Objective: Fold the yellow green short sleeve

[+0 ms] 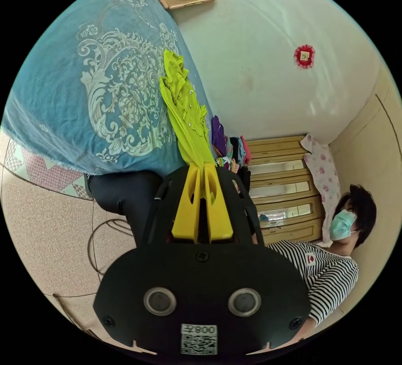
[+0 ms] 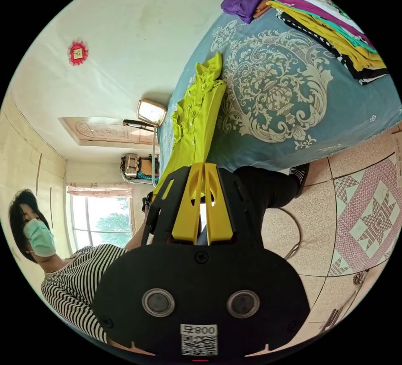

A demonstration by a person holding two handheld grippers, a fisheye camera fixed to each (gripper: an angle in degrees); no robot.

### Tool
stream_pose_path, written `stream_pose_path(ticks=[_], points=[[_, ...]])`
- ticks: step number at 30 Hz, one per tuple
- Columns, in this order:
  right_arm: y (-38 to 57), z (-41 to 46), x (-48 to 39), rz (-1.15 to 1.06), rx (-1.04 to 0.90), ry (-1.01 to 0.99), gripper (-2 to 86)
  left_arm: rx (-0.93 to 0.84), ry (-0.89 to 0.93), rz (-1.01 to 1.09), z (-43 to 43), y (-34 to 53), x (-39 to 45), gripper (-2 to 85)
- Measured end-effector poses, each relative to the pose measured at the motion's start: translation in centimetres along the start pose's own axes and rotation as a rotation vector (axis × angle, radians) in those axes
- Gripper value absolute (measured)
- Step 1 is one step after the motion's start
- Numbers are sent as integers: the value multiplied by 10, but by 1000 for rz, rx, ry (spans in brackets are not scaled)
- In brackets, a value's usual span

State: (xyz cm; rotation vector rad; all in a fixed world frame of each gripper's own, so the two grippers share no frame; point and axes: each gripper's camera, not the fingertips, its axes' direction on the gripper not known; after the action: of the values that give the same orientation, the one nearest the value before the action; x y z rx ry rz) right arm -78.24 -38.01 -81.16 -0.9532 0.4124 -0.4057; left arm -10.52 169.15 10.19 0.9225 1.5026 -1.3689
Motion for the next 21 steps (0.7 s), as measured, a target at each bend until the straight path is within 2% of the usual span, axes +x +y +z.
stream_pose_path(ticks=[8,21], points=[[28,-24,-16,-66,-17,-25,2,37,49,29,-40,26,32,17],[91,-46,-7,-57,-60,-46,2,70,77,11,-95,78,45,16]])
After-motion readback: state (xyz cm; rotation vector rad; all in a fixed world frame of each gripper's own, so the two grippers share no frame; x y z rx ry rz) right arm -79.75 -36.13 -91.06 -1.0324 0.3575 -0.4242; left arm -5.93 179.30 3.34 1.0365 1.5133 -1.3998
